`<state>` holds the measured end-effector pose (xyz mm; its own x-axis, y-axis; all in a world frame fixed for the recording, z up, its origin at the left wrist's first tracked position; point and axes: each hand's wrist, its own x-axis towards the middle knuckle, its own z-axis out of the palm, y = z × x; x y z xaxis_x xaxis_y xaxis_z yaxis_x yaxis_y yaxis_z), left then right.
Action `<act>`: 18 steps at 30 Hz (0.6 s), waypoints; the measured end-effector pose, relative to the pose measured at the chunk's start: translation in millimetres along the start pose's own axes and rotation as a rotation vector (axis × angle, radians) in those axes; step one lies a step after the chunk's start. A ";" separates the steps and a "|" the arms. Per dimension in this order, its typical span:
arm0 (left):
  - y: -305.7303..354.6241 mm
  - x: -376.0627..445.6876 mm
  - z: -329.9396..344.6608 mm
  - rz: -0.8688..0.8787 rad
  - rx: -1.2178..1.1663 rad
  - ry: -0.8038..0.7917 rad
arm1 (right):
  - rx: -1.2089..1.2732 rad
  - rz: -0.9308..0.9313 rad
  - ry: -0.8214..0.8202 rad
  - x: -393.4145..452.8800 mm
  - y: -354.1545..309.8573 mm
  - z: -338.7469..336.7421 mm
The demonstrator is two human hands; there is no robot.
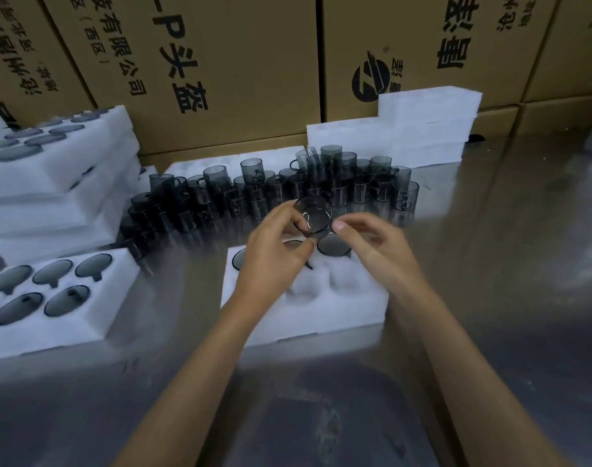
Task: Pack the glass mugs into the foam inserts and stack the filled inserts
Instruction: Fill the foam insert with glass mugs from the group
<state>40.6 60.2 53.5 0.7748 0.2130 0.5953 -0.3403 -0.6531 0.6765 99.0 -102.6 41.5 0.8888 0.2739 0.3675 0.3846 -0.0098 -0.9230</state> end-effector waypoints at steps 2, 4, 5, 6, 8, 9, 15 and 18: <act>2.8 -6.9 1.8 0.033 0.026 0.023 | 0.007 -0.009 -0.023 -1.6 -5.2 3.6; 2.1 -11.5 2.6 0.010 0.079 0.037 | -0.002 0.001 -0.039 -2.6 -9.5 5.2; 1.7 -13.4 2.7 -0.012 0.089 0.039 | -0.012 0.002 -0.048 -3.0 -10.7 5.5; 1.7 -14.4 2.7 -0.028 0.076 0.035 | -0.018 -0.002 -0.058 -3.3 -12.0 5.8; 1.3 -15.7 3.0 -0.018 0.026 0.002 | -0.016 -0.010 -0.074 -4.1 -14.8 6.5; 0.3 -16.4 3.5 0.000 0.016 -0.024 | 0.009 -0.003 -0.066 -4.7 -16.2 7.3; 2.6 -18.5 4.6 0.028 0.044 -0.170 | 0.095 0.022 0.080 -4.3 -20.9 4.2; 5.2 -22.1 1.2 -0.017 0.058 -0.223 | 0.083 0.025 0.050 -5.1 -18.3 -1.3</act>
<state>22.3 51.3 43.3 0.8806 0.0627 0.4697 -0.3003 -0.6928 0.6556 87.8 -105.1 56.8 0.9101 0.2259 0.3473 0.3417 0.0646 -0.9376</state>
